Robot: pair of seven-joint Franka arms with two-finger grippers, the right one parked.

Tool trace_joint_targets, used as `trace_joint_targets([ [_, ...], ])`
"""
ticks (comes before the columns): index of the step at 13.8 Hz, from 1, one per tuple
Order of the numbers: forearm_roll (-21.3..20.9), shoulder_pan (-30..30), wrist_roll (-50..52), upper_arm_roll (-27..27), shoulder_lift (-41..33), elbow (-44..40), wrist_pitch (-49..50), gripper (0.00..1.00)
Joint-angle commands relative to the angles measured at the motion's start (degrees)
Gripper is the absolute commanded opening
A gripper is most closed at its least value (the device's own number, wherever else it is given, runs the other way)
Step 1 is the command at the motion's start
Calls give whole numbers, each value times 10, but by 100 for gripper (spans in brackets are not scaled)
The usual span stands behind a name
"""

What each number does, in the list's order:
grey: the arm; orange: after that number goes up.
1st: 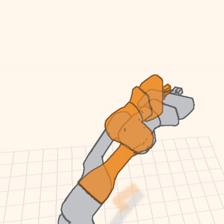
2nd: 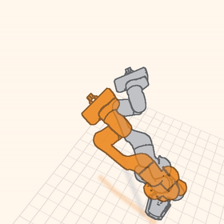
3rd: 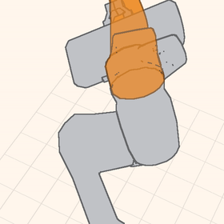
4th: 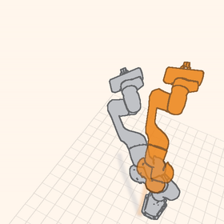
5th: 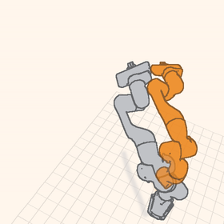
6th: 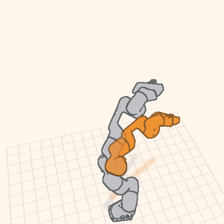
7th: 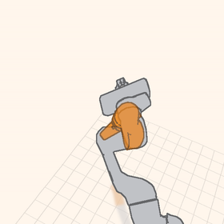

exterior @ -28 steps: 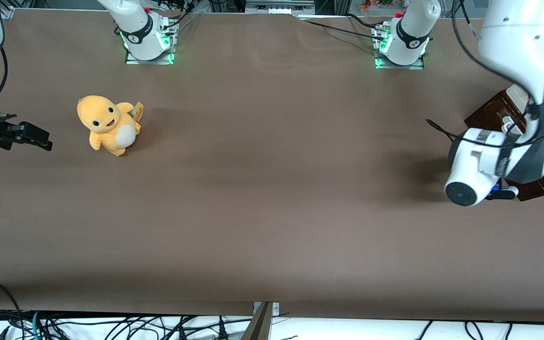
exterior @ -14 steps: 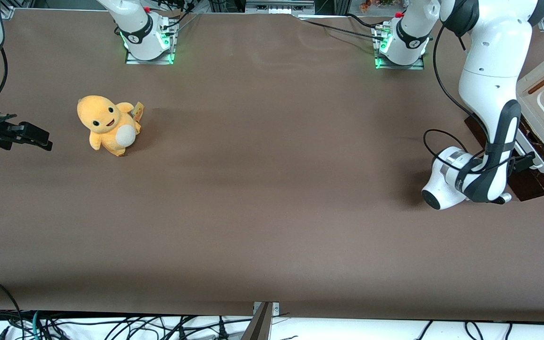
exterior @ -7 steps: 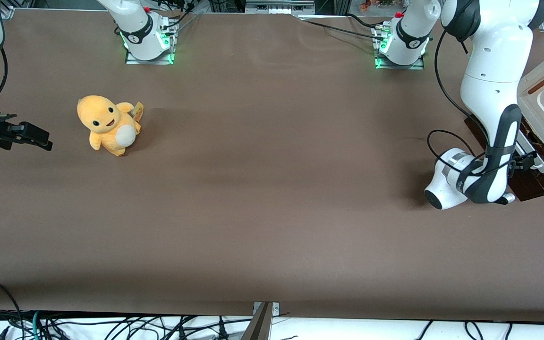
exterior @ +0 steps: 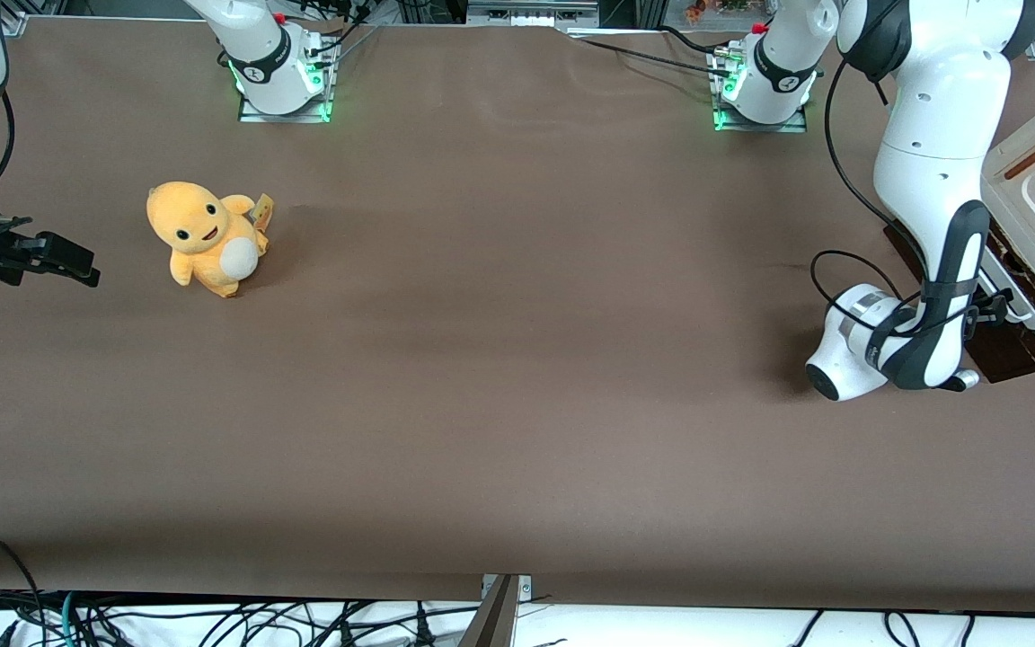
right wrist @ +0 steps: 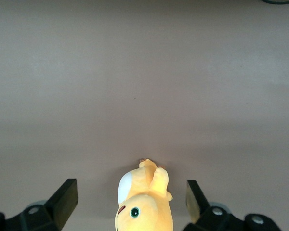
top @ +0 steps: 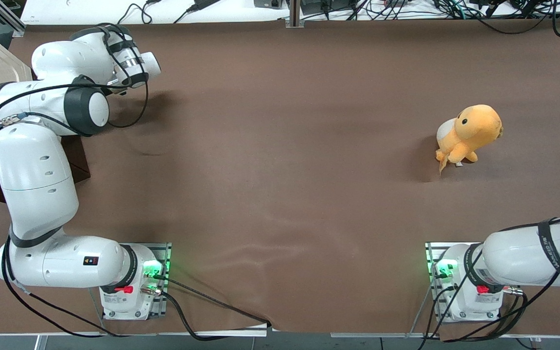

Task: Open lower drawer with left arm only

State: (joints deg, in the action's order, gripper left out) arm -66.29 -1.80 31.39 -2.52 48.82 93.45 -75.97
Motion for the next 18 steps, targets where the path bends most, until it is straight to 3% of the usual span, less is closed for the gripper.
trace_joint_targets([
  [1, -11, -7, -25, 4, 17, -31, 5, 18],
  [9, -3, -28, -29, 7, 18, -42, 9, 16],
  [12, 28, -42, -32, 8, 22, -62, 10, 15],
  [18, 48, -64, -32, 7, 29, -66, 18, 12],
])
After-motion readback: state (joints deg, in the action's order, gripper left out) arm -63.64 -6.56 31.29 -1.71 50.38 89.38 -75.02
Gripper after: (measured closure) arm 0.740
